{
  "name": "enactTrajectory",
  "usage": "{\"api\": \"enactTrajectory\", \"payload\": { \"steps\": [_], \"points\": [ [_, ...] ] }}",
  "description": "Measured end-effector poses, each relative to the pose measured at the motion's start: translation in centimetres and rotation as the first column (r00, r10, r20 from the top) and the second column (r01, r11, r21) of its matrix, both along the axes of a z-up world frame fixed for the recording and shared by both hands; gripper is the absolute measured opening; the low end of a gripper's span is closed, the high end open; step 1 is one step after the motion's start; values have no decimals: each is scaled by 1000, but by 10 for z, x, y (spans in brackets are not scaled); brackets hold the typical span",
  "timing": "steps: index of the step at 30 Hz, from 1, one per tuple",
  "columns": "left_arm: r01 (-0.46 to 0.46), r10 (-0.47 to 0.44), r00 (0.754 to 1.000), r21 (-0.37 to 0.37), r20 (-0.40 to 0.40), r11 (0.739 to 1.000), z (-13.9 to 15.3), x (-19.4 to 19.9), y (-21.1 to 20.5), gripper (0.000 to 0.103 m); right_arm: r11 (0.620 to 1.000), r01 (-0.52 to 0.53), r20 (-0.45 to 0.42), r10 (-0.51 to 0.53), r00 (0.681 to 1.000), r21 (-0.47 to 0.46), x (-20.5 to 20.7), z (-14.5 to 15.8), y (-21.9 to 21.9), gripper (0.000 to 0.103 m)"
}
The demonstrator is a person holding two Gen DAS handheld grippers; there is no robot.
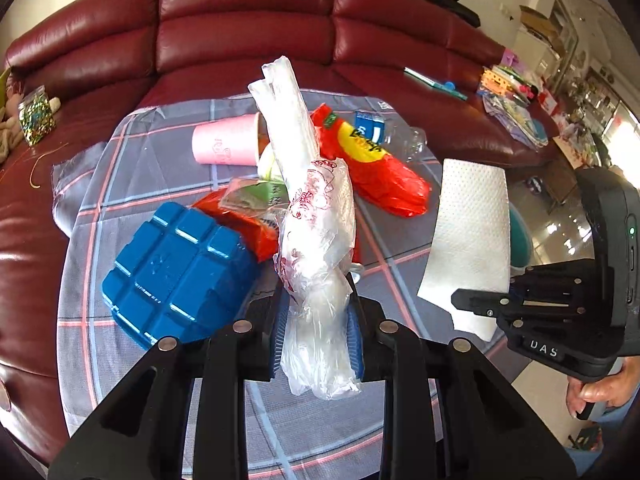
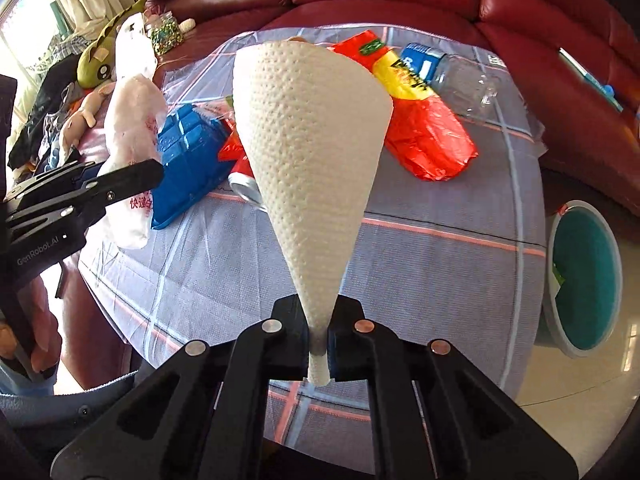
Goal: Collect trash
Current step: 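Carry the paper towel with the right gripper over the teal bucket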
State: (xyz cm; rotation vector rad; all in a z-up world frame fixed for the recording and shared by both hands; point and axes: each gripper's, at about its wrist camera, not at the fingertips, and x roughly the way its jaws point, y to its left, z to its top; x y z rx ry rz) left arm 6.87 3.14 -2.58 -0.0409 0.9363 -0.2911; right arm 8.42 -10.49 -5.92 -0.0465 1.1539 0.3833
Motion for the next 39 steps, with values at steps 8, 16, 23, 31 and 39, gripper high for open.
{"api": "enactTrajectory", "payload": {
  "steps": [8,16,23,31,39],
  "points": [
    [94,-94,995,11,15,996,12,13,-55,26,988,153,64,-152,986,0,8,25,-77,6],
    [208,-209,978,46,11,977,15,34,-126,26,957,290,87,-290,953,17,16,30,-166,6],
    [367,-368,930,67,4,928,15,57,-220,26,906,422,82,-423,903,31,18,24,-254,6],
    [478,-475,878,53,-57,877,-11,84,-315,26,848,530,38,-530,847,15,13,-4,-330,6],
    [532,-528,840,-4,-129,847,-55,110,-381,27,820,572,-24,-571,820,28,22,-35,-364,6]
  ]
}}
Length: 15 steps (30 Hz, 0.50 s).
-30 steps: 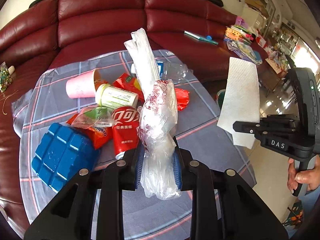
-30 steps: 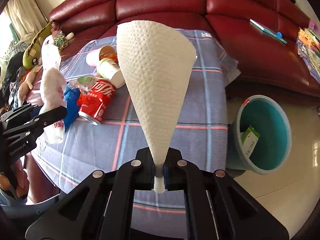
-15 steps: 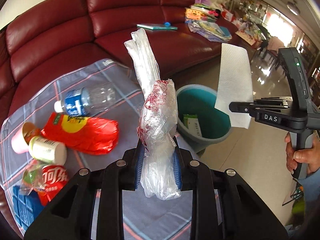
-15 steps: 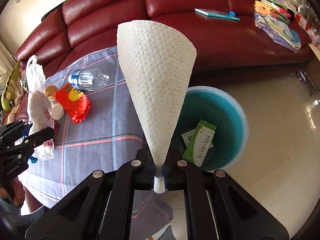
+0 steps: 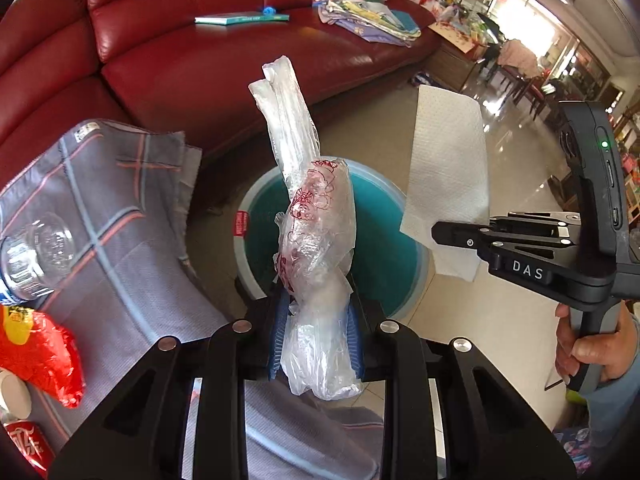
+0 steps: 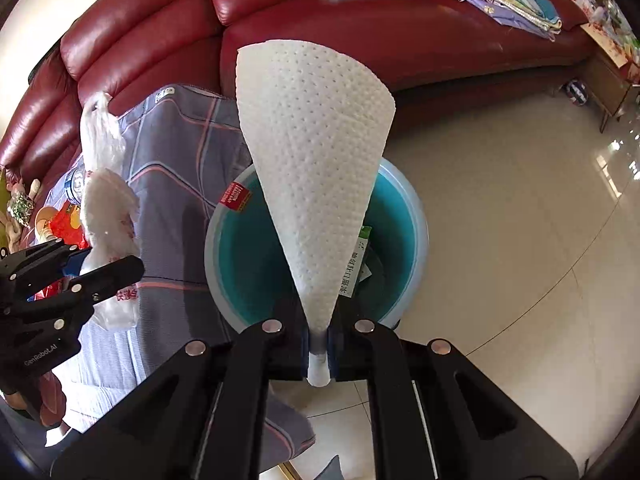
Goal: Collect trash
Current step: 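Carry the paper towel with the right gripper over the teal bucket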
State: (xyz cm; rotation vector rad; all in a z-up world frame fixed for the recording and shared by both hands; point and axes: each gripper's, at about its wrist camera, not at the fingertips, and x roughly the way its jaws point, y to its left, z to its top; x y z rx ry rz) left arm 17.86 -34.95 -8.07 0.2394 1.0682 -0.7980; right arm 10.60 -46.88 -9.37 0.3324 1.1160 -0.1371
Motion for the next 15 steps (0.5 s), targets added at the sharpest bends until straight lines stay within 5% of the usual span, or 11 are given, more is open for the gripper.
{"api": "enactTrajectory", "payload": {
  "steps": [8,11,15],
  "points": [
    [12,-10,996,22,-94,1000,-52,28,-36,30,1000,-1,-55,2,998,9,9,-23,-7,6],
    [10,-6,997,46,-74,999,-61,35,-45,54,1000,1,-70,0,998,13,15,-29,-12,6],
    [-17,21,998,54,-66,998,-68,41,-38,65,1000,6,-81,-4,997,20,24,-36,-14,6]
  ]
}}
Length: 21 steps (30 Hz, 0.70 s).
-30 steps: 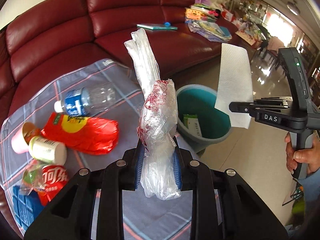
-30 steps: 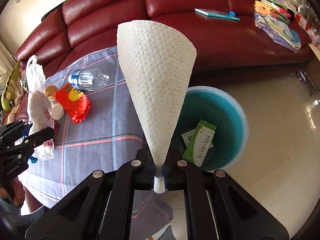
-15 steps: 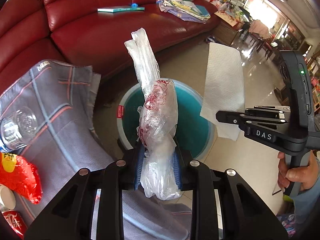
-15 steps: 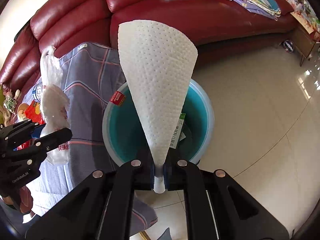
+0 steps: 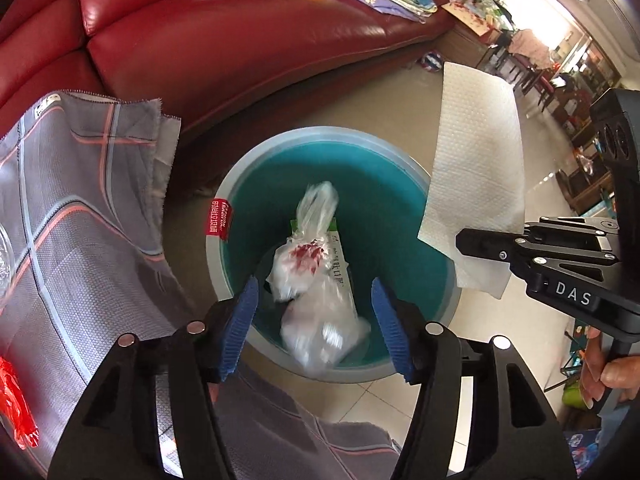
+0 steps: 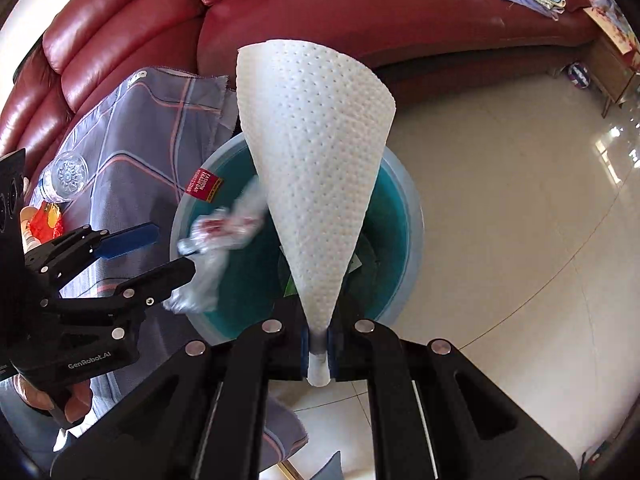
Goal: Collect trash
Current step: 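Carry the paper towel with the right gripper over the teal bucket, then open the right gripper to drop the paper towel into the bucket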
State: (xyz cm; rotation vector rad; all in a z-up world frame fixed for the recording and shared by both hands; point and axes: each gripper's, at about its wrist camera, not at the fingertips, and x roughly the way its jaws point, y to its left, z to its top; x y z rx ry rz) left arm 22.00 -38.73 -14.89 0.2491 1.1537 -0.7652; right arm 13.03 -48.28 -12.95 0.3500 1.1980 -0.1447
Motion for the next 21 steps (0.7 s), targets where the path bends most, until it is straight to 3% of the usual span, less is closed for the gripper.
{"api": "enactTrajectory", "payload": {
  "steps": [5,10,13,15,16,17,21],
  "points": [
    [-32,32,999,6,12,999,2,0,16,74,1000,-4,-3,5,1000,10,8,-7,1,6],
    [-67,67,997,-9,33,998,13,-6,32,97,1000,-15,-16,15,1000,16,9,-11,2,8],
    [-72,73,997,-19,37,997,19,-9,39,99,1000,-12,-24,13,1000,13,12,-12,4,10],
    [-74,75,997,-19,37,997,23,-10,42,99,1000,-6,-28,7,1000,16,12,-12,4,22],
    [-77,78,996,-18,37,997,24,-11,44,99,1000,-2,-27,3,1000,16,12,-12,4,44],
    [-79,80,996,-17,37,997,26,-12,46,99,1000,1,-23,0,1000,10,12,-11,5,58],
    [-88,89,995,-17,43,996,30,-17,53,99,1000,-12,-17,12,1000,4,12,-6,10,66]
  ]
}}
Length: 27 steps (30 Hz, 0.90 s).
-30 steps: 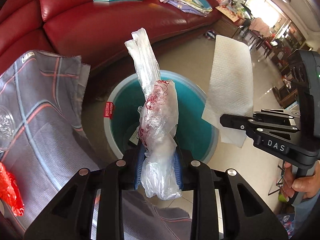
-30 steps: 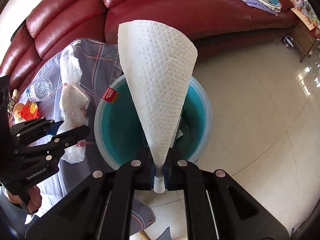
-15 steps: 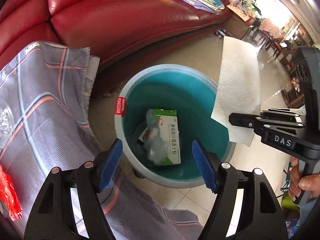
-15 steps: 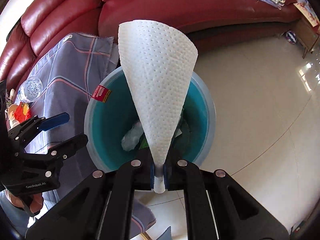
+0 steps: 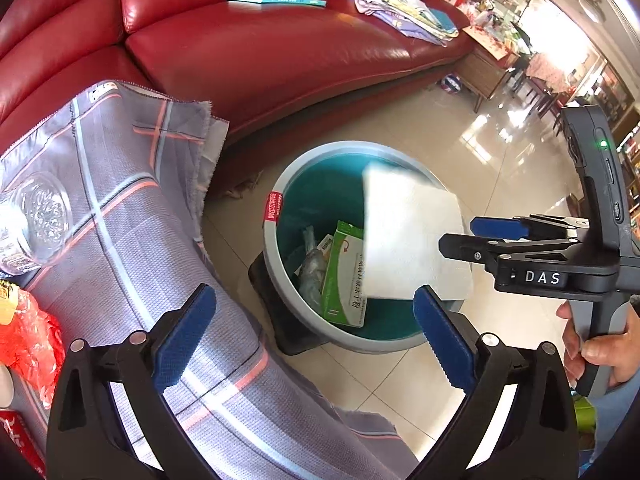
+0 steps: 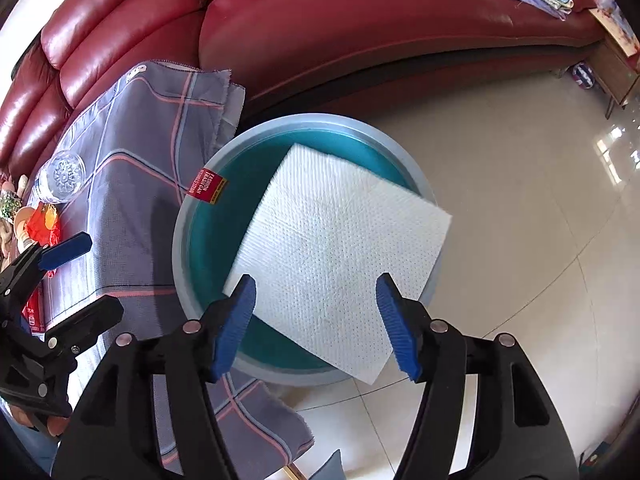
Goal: Collect trash
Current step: 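Open the right gripper to drop the paper towel into the bucket, then move the right gripper back to the table toward the red Coca-Cola can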
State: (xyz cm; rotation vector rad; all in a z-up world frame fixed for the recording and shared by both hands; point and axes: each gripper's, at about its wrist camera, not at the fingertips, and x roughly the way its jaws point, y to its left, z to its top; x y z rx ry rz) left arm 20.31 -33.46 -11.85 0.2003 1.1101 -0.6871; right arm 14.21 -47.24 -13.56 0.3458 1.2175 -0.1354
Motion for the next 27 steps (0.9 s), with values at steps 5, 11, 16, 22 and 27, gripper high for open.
{"api": "enactTrajectory", "payload": {
  "steps": [5,11,16,22,27],
  "points": [
    [-7,7,1000,4,5,1000,5,-4,9,99,1000,-5,-6,5,1000,3,0,4,6,84],
    [-31,31,999,-13,6,999,11,-6,26,99,1000,9,-15,-9,1000,-3,-5,11,11,87],
    [-55,55,998,-23,6,998,19,-10,42,99,999,4,-16,-4,1000,-37,-11,22,18,88],
    [-89,90,996,-29,24,996,35,-21,66,99,997,-12,-20,10,1000,-75,-16,40,38,88],
    [-135,136,990,-42,29,990,47,-33,98,99,995,-57,-12,56,998,-86,-23,61,66,93]
  ]
}}
